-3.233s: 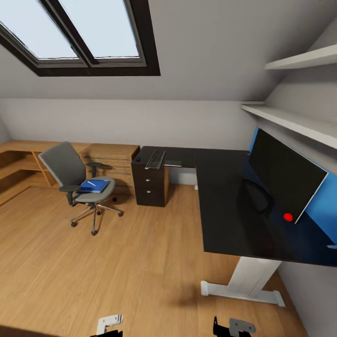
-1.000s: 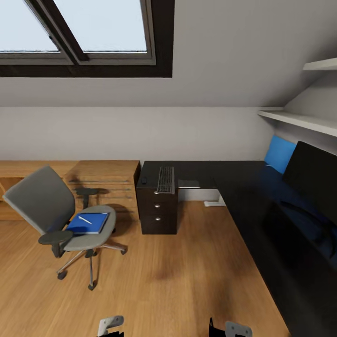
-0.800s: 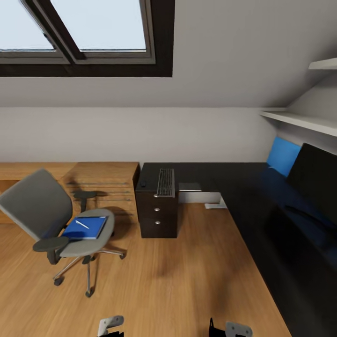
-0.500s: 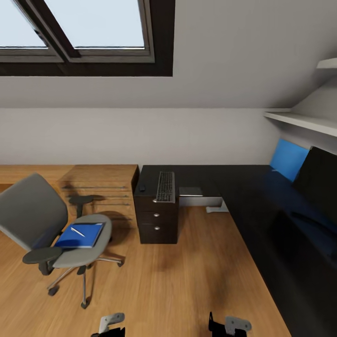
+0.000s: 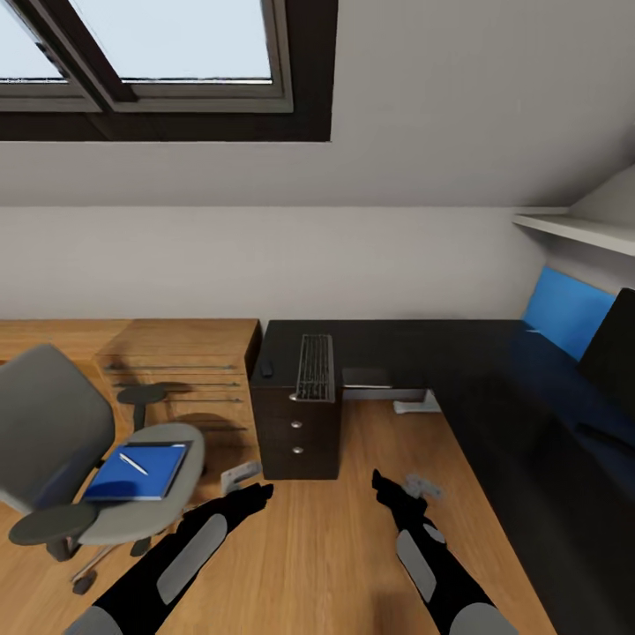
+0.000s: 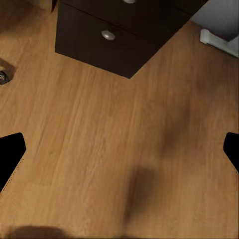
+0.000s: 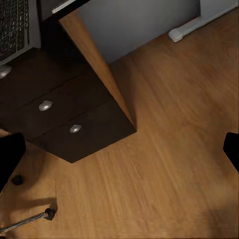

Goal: In the bedroom, organize the workspace by keeping the computer under the desk, ensuring the monitor is on the desk, placing the keyboard on the desk next to the monitor, placing the mouse on the desk next to the keyboard, moving the folder from the swivel chair onto the desk next to the mouse, stacking the notebook on top of the folder with the pen on top of the notebook, and positioning the swivel chair next to the desk.

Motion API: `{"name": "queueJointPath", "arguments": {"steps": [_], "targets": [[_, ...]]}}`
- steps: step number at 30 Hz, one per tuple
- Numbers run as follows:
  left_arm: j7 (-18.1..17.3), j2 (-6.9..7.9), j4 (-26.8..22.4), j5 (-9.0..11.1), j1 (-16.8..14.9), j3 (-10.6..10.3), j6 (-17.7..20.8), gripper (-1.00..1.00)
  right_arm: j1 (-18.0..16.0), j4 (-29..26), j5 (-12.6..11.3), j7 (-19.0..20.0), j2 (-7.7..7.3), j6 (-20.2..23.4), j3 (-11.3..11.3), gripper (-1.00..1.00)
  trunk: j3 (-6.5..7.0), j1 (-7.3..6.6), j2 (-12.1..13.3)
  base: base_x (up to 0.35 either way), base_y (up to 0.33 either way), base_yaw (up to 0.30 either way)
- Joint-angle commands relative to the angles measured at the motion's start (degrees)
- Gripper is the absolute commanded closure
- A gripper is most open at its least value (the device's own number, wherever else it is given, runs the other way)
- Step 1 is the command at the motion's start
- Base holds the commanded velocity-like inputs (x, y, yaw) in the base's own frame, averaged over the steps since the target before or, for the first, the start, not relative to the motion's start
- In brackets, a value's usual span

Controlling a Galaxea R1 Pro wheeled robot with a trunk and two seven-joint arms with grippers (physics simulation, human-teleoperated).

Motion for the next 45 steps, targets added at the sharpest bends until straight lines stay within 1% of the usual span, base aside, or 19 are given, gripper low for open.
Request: {"name": "queueJointPath", "arguments": {"steps": [1, 3, 10, 11, 12, 13, 15, 19, 20, 21, 23, 27, 30, 36, 39, 42, 43, 44, 45], "targets": [[0.51, 0.10, 0.14, 0.34, -0.06, -0.04, 0.18, -1.00, -0.10, -0.18, -1.94, 1.48, 0.05, 0.86, 0.03, -1.00, -0.13, 0.07, -0.12, 0.321, 0.175, 0.000], [0.47, 0.13, 1.45, 0.05, -0.06, -0.49, 0.27, -1.00, -0.13, -0.41, -3.59, 3.87, 0.00, 2.22, 0.09, -1.00, -0.13, 0.07, -0.12, 0.320, 0.183, 0.000], [0.43, 0.46, 1.97, -0.29, -0.06, -1.50, -0.70, -1.00, -0.11, -0.36, -4.68, 5.93, 0.12, 3.04, 0.29, -1.00, -0.13, 0.07, -0.12, 0.309, 0.203, 0.000], [0.45, 0.84, 1.36, -0.29, -0.09, -1.56, -1.81, -1.00, -0.11, -0.34, -4.71, 6.03, 0.09, 3.04, 0.30, -1.00, -0.13, 0.07, -0.12, 0.296, 0.222, 0.000], [0.48, 1.75, -0.57, -0.25, -0.07, -1.64, -3.28, -1.00, -0.11, -0.46, -4.71, 6.15, 0.04, 3.06, 0.31, -1.00, -0.13, 0.07, -0.12, 0.294, 0.225, 0.000], [0.49, 2.56, -2.29, -0.21, -0.05, -1.86, -3.89, -1.00, -0.11, -0.51, -4.71, 6.20, 0.01, 3.07, 0.31, -1.00, -0.13, 0.07, -0.12, 0.293, 0.226, 0.000], [0.50, 3.42, -4.06, -0.19, 0.10, -2.44, -4.28, -1.00, -0.11, -0.55, -4.73, 6.32, 0.00, 3.08, 0.30, -1.00, -0.13, 0.07, -0.12, 0.293, 0.227, 0.000], [0.56, 5.93, -9.00, -0.09, 1.11, -5.38, -5.02, -1.00, -0.11, -0.49, -5.06, 7.70, 0.02, 3.41, 0.31, -1.00, -0.13, 0.07, -0.12, 0.292, 0.228, 0.000], [0.57, 6.69, -10.60, 0.03, 1.29, -6.22, -5.13, -1.00, -0.11, -0.39, -5.16, 8.94, 0.06, 3.79, 0.31, -1.00, -0.13, 0.07, -0.12, 0.292, 0.228, 0.000], [0.59, 8.09, -13.72, 0.26, 1.65, -7.51, -5.27, -1.00, -0.10, -0.13, -5.68, 13.11, 0.21, 5.54, 0.32, -1.00, -0.13, 0.07, -0.12, 0.290, 0.229, 0.000], [0.59, 8.55, -14.58, 0.36, 2.10, -7.84, -5.30, -1.00, -0.06, -0.10, -6.84, 15.53, 0.23, 6.90, 0.28, -1.00, -0.13, 0.07, -0.12, 0.284, 0.231, 0.000], [0.60, 8.87, -15.29, 0.43, 2.55, -8.08, -5.31, -1.00, -0.05, -0.06, -8.85, 18.14, 0.12, 8.09, 0.15, -1.00, -0.13, 0.07, -0.12, 0.272, 0.237, 0.000], [0.60, 8.99, -16.75, 0.46, 2.79, -8.60, -5.29, -1.00, -0.03, -0.01, -10.35, 19.49, -0.61, 8.61, -0.04, -1.00, -0.13, 0.07, -0.12, 0.257, 0.246, 0.000], [0.60, 9.03, -18.39, 0.69, 3.53, -9.35, -5.12, -1.00, -0.02, 1.32, -10.85, 19.81, -1.24, 8.21, -0.09, -1.00, -0.13, 0.07, -0.12, 0.234, 0.263, 0.000], [0.60, 9.08, -18.59, 1.63, 3.65, -9.44, -5.08, -1.00, -0.02, 1.69, -11.23, 20.51, -1.49, 8.20, -0.17, -1.00, -0.13, 0.07, -0.12, 0.173, 0.227, 0.000], [0.71, 9.10, -18.78, 2.89, 3.70, -9.42, -4.96, -1.00, -0.02, 2.03, -13.64, 23.15, -1.71, 8.19, -0.61, -1.00, -0.13, 0.07, -0.12, 0.066, 0.090, 0.000], [0.84, 9.10, -18.92, 3.20, 3.71, -9.34, -4.90, -1.00, -0.02, 2.37, -15.40, 25.05, -1.89, 8.19, -0.80, -1.00, -0.13, 0.07, -0.12, 0.030, 0.041, 0.000], [0.92, 9.11, -19.06, 3.36, 3.72, -9.30, -4.88, -1.00, -0.02, 2.64, -16.41, 26.20, -2.06, 8.19, -0.88, -1.00, -0.13, 0.07, -0.12, 0.024, 0.033, 0.000], [1.07, 9.13, -19.64, 3.58, 3.72, -9.24, -4.85, -1.00, -0.02, 3.39, -18.61, 28.80, -2.62, 8.20, -1.00, -1.00, -0.13, 0.07, -0.12, 0.015, 0.021, 0.000]]}}
